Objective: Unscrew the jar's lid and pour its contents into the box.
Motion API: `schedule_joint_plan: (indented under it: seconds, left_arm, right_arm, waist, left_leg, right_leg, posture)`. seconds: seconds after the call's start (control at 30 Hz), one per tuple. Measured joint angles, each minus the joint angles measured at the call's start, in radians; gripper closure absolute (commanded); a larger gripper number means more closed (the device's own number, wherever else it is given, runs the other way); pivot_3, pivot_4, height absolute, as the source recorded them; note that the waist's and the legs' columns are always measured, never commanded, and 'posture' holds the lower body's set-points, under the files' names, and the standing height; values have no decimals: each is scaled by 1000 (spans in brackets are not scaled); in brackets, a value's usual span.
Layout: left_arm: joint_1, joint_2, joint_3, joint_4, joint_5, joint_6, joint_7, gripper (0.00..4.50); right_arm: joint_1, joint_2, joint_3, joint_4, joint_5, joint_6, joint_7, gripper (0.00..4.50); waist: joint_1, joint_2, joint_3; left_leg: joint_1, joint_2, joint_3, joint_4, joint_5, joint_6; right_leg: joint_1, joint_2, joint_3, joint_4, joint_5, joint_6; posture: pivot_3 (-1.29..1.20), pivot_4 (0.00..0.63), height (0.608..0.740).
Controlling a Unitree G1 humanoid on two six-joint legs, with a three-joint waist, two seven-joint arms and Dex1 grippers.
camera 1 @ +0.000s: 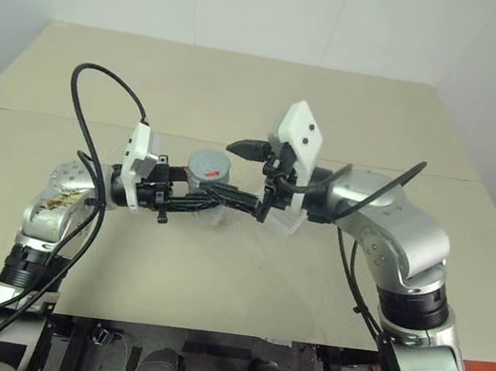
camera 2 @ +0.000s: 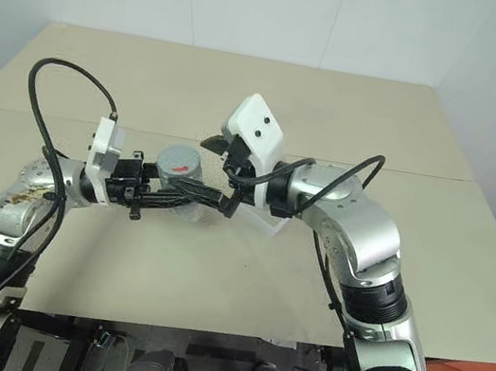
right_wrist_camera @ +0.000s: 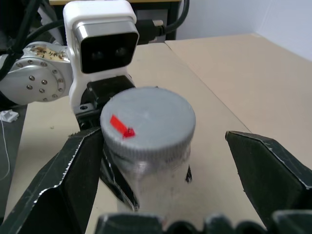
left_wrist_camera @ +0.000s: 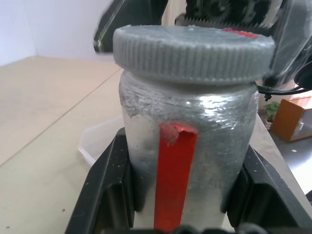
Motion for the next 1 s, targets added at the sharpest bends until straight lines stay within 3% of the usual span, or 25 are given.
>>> schedule_joint_plan:
  seconds: [0.23, 0.53, 0.7, 1.0]
  left_arm:
    - [22, 15, 13, -53, -29, 14, -27, 2587]
    - [8, 11, 12, -35, -29, 15, -10, 2587]
    - [-38, -15, -3, 12, 0, 11, 23, 2587]
    - [-60, -42, -28, 49, 16, -1, 5, 2587]
  right_arm:
    - [21, -54, -106, 25, 7, -2, 0, 43]
    - [71, -97, -108, -15, 39, -22, 87, 43]
    - [62, -59, -104, -57, 81, -26, 82, 43]
    - [-42, 76, -29, -23, 30, -24, -53, 43]
  waist:
    - [2, 0, 0]
    - [1, 0, 0]
    - [1, 0, 0]
    - [-1, 0, 0]
  left_leg:
    - [0, 0, 0, 0, 0, 0]
    - [-1, 0, 0, 0, 0, 0]
    - [0, 0, 0, 0, 0, 0]
    - [0, 0, 0, 0, 0, 0]
  right_leg:
    - [0, 0, 0, -1, 0, 0]
    - [0, 0, 0, -1, 0, 0]
    - [0, 0, 0, 0, 0, 0]
    - [0, 0, 0, 0, 0, 0]
  posture:
    - [0, 150, 740]
    - [0, 150, 740]
    - [0, 150, 740]
    - [0, 150, 740]
